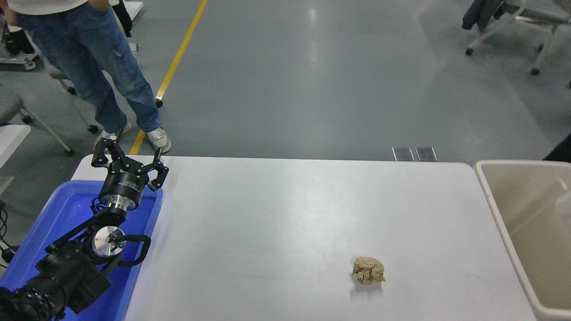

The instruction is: Dispose of the paper cup in the dustbin

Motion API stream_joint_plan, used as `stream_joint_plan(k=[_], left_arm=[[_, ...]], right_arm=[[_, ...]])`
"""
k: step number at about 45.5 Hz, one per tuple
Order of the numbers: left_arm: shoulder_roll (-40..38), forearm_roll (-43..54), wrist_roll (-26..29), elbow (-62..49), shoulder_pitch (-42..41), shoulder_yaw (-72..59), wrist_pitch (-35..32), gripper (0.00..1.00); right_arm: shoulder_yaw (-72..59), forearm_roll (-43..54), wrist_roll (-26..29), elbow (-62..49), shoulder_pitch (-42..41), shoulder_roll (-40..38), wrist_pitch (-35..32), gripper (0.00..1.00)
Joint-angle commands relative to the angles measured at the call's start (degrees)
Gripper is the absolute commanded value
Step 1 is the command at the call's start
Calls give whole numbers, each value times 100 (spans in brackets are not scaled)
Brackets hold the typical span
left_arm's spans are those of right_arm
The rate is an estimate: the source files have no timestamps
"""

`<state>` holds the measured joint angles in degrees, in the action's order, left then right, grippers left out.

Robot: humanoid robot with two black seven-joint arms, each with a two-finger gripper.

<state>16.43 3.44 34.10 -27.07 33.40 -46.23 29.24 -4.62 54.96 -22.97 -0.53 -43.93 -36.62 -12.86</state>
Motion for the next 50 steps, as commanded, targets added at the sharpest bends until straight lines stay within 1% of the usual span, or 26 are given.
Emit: stream_joint_plan(k=[1,4,7,10,19,20,24,34,35,37,40,41,42,50], left_arm=[[0,-1,0,0,0,0,3,100],[0,-1,0,0,0,0,3,100],[0,-1,0,0,0,0,3,100],[0,-1,0,0,0,0,3,100],[0,-1,0,0,0,0,3,100],[0,-1,0,0,0,0,3,100],[0,-1,0,0,0,0,3,100],[0,-1,0,0,0,0,3,100],[0,-1,0,0,0,0,3,100],[0,-1,0,0,0,0,3,100],[0,-1,0,0,0,0,3,100],[0,-1,0,0,0,0,3,100],[0,-1,0,0,0,0,3,100],[0,-1,0,0,0,0,3,100]], right_arm=[[-56,-985,449,-1880,508,1411,204,0],[-56,-1223,723,-1934,622,1535,363,0],[-65,-1443,864,-1907,762,1588,574,0],[-65,-1593,899,-1890,833,1658,750,0],[-56,-1865,934,-1855,965,1922,952,0],[-56,-1892,1013,-1855,965,1966,1013,0],[-56,-1892,1110,-1828,974,1966,1031,0],[-65,-1892,1154,-1811,974,1966,1075,0],[-65,-1892,1154,-1811,974,1966,1084,3],[-74,-1892,1154,-1811,974,1957,1102,32],[-65,-1892,1145,-1811,974,1966,1137,72],[-74,-1892,1145,-1811,974,1957,1145,91],[-82,-1892,1145,-1811,974,1966,1137,100],[-56,-1901,1136,-1820,956,1957,1154,100]])
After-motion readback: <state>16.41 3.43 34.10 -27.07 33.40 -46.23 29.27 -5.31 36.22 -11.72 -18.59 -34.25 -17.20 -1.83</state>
